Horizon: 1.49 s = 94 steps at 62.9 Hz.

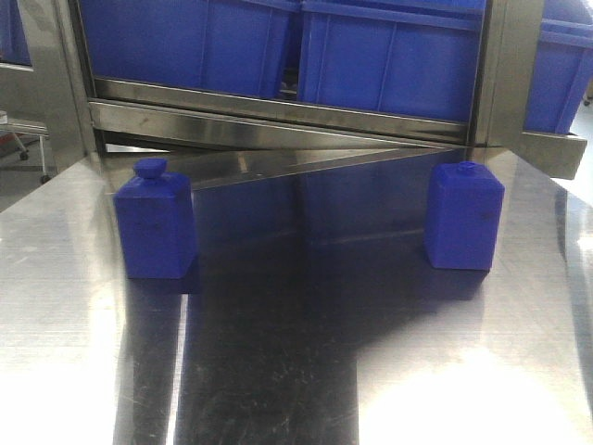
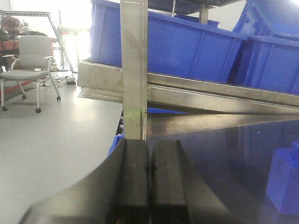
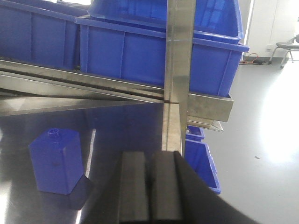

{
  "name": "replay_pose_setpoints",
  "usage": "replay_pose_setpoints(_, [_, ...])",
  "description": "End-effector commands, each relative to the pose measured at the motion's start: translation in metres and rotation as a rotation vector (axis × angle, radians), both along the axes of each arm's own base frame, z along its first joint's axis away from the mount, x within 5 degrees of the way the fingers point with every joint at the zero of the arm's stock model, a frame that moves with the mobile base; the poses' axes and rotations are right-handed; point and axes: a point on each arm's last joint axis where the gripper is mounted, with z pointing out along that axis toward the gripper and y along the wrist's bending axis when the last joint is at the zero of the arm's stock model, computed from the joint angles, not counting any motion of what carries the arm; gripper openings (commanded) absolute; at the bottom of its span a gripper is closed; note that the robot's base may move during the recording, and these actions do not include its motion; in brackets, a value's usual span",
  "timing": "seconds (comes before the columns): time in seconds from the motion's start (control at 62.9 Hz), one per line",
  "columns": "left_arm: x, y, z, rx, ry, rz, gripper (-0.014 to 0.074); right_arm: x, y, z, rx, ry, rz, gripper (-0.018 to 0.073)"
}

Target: Pick and sort blue part to right shelf

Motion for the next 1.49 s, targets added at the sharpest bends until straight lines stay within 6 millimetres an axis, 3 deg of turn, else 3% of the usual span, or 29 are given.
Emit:
replay_pose_setpoints(0.0, [-0.001, 0.001, 0.001, -0.009, -0.084, 0.007, 0.0124, -0.004, 0.000, 0.018, -0.001, -0.147, -0.002, 0.0066])
replay_pose_setpoints(0.35, [-0.001, 0.001, 0.001, -0.009, -0.084, 0.007, 0.0123, -0.008, -0.001, 0.036, 0.002, -0.185, -0.004, 0.0066])
replay_pose_setpoints(0.636, [-0.001, 0.001, 0.001, -0.009, -0.084, 0.007, 0.0124, -0.015, -0.002, 0.062, -0.007, -0.048, -0.018, 0.0066])
replay_pose_setpoints(0.763, [-0.001, 0.001, 0.001, -0.009, -0.084, 0.007, 0.0124, -0.009, -0.002, 0.077, -0.023, 0.001, -0.020, 0.0066])
replay_pose_setpoints(1.018, [-0.001, 0.001, 0.001, -0.009, -0.084, 0.007, 0.0124, 0.034, 0.001, 0.101, -0.220, 0.159, -0.011, 0.0066])
replay_pose_setpoints(1.177, [-0.001, 0.001, 0.001, -0.009, -0.084, 0.007, 0.0124, 0.064, 0.006, 0.115, -0.182, 0.188, 0.019, 0.0066])
replay_pose_setpoints(1.479, [-0.001, 0.001, 0.001, -0.009, -0.084, 0.007, 0.0123, 0.126, 0.044, 0.113, -0.066, 0.542, 0.148, 0.0106])
